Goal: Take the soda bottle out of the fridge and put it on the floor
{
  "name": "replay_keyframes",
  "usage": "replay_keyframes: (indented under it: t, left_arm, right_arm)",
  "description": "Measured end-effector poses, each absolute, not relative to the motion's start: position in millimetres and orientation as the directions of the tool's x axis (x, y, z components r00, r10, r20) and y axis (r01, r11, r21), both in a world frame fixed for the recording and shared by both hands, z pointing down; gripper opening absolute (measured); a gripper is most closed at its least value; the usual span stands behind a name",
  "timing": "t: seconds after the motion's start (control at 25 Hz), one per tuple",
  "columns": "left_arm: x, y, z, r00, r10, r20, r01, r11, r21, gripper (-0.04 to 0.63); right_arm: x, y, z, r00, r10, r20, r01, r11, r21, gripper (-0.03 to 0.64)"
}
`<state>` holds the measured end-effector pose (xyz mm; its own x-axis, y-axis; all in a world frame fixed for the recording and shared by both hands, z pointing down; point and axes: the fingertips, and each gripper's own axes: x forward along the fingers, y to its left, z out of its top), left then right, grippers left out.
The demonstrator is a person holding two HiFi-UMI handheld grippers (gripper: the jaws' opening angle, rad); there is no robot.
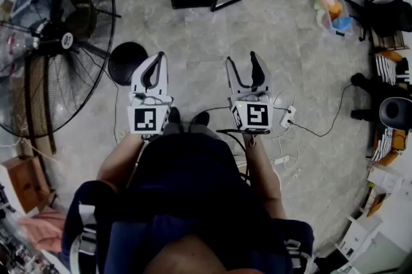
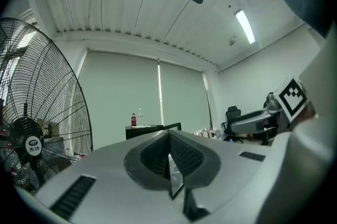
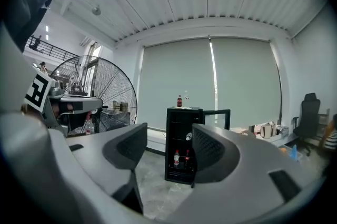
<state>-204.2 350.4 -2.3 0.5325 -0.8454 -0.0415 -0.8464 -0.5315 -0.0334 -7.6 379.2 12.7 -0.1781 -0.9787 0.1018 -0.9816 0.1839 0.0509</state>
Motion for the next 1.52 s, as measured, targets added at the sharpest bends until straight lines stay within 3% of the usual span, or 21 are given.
replay_keyframes:
  t: [0.84,1.52]
  left_arm:
    - [-152,281,4,0.477,-0.877,-0.06,-0.879,-0.473,-0.066,0.023]
    - [-121,33,52,0.565,-0.825,-0.027,-0.825,-0.563,-0.051,0.023]
  right_arm:
    - [21,291,40,-0.311,-0.946,0.087,-0.946,0.317,0.068,0.291]
    - [2,26,135,-0.312,-0.931,0.191,-0.947,0.32,0.011,0.294]
